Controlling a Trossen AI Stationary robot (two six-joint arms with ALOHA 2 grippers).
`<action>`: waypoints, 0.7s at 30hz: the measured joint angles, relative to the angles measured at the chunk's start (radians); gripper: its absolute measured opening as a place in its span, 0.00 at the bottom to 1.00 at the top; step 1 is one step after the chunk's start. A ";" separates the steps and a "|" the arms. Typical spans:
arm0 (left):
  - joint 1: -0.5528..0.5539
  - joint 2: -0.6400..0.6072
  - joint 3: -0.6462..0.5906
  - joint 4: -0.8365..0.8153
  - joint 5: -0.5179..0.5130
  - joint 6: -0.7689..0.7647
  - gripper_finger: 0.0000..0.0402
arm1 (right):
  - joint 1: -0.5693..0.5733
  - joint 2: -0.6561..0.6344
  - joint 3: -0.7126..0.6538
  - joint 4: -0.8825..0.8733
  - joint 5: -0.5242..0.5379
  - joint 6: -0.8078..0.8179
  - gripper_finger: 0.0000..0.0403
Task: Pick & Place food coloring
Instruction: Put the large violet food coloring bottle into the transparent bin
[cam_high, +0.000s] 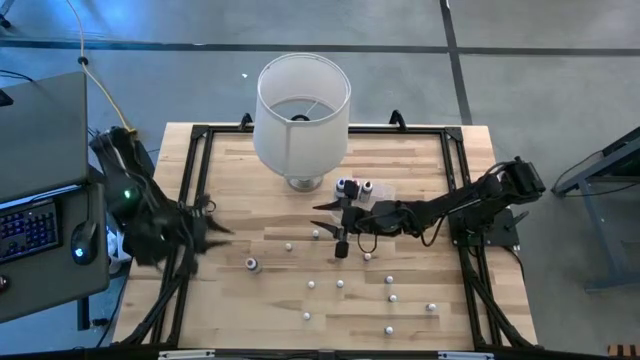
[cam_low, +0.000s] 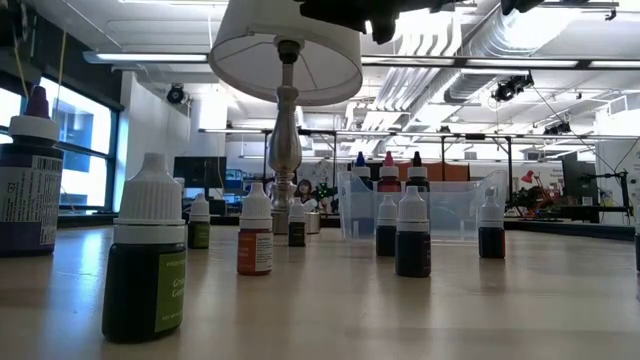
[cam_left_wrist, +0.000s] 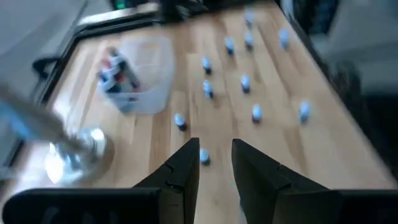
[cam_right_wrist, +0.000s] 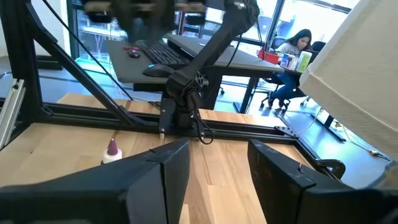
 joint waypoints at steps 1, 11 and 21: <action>0.000 -0.029 -0.022 0.001 -0.012 -0.070 0.23 | 0.000 0.000 0.000 -0.004 0.000 0.000 0.38; 0.000 -0.051 -0.351 0.410 0.128 -0.147 0.23 | -0.003 0.000 -0.001 -0.043 -0.003 0.000 0.38; 0.000 0.031 -0.476 0.581 0.099 -0.155 0.23 | -0.005 0.000 -0.001 -0.043 -0.004 0.000 0.38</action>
